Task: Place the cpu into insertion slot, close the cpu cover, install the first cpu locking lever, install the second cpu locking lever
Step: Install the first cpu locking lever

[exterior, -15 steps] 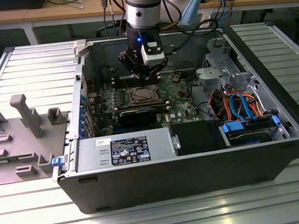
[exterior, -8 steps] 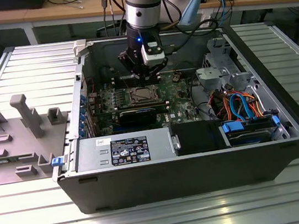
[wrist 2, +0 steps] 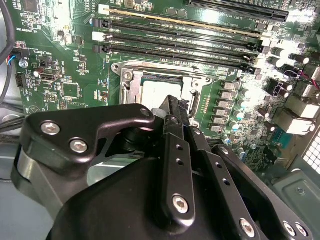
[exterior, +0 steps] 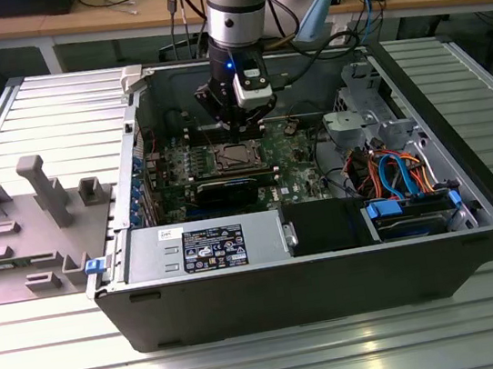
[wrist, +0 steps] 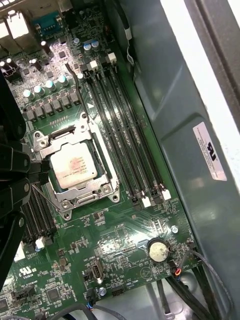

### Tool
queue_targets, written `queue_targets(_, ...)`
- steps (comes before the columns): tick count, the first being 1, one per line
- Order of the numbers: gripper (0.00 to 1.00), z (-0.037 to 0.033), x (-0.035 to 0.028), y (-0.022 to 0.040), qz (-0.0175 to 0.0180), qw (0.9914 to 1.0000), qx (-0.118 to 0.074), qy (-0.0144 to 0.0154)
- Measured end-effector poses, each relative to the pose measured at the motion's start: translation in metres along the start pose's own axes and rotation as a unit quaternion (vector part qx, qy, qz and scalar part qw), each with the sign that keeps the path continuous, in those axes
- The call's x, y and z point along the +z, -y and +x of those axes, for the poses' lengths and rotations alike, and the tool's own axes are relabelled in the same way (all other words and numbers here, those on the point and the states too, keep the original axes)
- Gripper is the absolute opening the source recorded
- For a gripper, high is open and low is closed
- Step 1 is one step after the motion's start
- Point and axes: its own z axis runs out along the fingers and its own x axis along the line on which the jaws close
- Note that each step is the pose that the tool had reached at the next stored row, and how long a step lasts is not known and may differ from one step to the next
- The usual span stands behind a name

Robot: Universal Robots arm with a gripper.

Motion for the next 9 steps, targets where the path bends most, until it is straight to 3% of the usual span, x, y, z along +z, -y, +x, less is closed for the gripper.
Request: queue_targets(9, 0.11, 0.0, 0.0, 0.0, 0.0001, 0.99999, -0.004, 0.0003)
